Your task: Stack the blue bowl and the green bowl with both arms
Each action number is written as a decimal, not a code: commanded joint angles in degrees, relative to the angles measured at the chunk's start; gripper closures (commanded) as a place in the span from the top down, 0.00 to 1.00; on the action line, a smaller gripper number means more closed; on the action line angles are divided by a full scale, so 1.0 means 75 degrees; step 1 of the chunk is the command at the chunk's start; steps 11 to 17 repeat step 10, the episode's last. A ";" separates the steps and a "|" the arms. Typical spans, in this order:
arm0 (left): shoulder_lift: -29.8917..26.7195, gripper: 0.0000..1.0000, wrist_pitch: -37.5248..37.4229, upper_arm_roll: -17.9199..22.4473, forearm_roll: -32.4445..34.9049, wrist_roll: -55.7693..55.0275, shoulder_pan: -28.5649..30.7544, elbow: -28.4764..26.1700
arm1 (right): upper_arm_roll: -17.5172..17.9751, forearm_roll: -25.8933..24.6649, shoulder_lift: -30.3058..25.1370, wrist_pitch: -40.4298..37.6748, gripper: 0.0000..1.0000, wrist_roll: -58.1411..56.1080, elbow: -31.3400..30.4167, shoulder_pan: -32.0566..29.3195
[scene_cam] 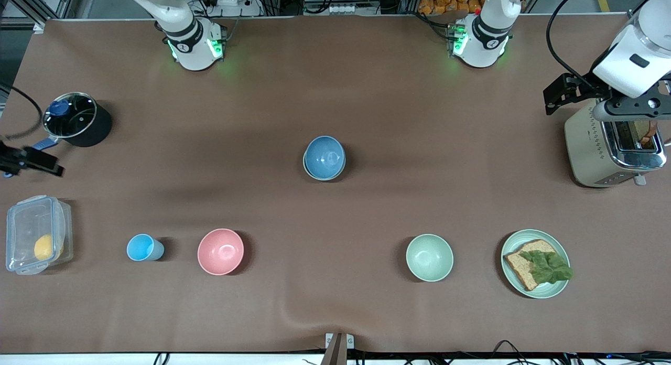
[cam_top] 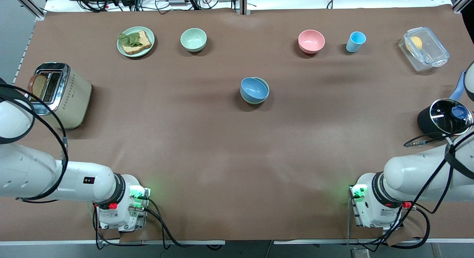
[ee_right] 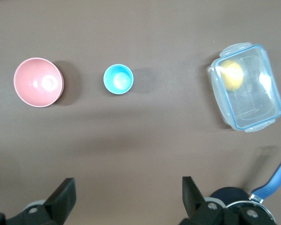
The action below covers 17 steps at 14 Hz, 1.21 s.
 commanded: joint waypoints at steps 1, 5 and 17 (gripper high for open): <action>-0.0021 1.00 -0.0152 0.0020 -0.0148 0.0127 0.0060 0.0116 | -0.0018 -0.0088 -0.1042 0.0041 1.00 0.0183 -0.0652 0.0170; -0.0009 1.00 -0.0152 -0.0038 -0.0160 0.0033 0.0025 0.0115 | -0.0018 -0.0029 -0.1537 -0.0228 1.00 0.0467 -0.0746 0.0719; -0.0009 1.00 -0.0152 -0.0038 -0.0160 0.0045 0.0002 0.0104 | -0.0147 -0.0181 -0.1583 -0.0451 1.00 0.0560 -0.0874 0.1249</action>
